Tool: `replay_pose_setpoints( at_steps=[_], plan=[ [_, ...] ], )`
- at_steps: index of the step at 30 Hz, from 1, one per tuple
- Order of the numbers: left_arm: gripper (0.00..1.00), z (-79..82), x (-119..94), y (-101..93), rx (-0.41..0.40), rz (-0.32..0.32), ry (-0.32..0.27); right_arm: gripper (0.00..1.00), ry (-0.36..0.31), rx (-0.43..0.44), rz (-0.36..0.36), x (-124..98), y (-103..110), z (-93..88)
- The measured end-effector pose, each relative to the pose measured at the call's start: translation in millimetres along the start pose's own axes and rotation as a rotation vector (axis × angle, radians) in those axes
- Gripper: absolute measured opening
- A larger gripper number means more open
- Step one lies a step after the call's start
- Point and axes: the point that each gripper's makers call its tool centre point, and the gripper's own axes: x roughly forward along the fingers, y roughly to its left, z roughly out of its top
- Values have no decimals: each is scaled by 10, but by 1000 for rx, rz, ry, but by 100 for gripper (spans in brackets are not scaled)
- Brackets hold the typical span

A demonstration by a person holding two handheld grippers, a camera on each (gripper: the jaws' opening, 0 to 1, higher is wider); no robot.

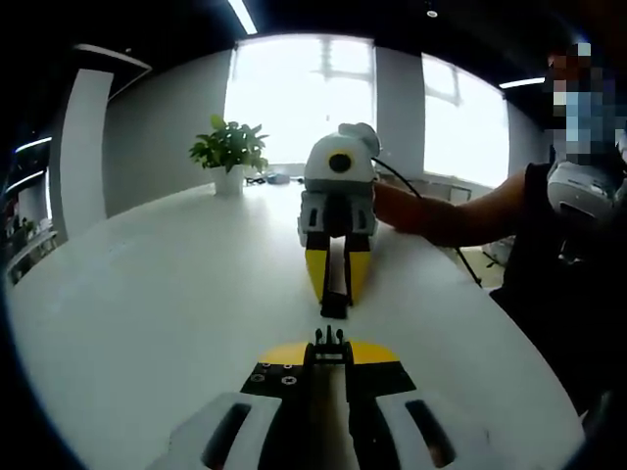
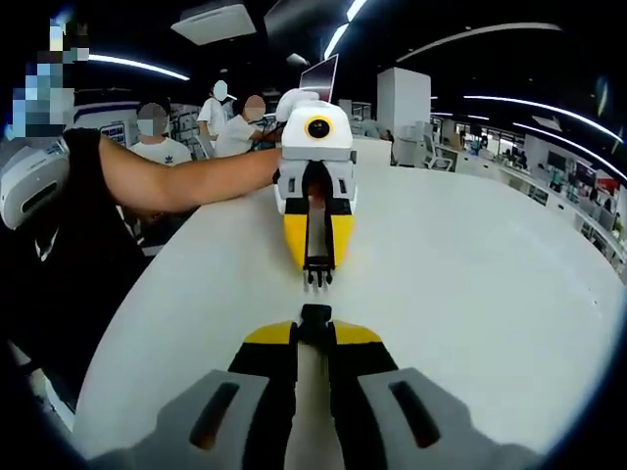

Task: Snap the two parts of the plastic buckle together until the buckle closes and remains connected.

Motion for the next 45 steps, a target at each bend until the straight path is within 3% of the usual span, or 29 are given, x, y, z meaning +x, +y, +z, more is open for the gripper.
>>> replay_pose_setpoints(
  at_steps=[45],
  plan=[
    [10, -19, 95, -35, 57, -1, 19, 10, -5, 1, 14, 33, 33, 23]
  ],
)
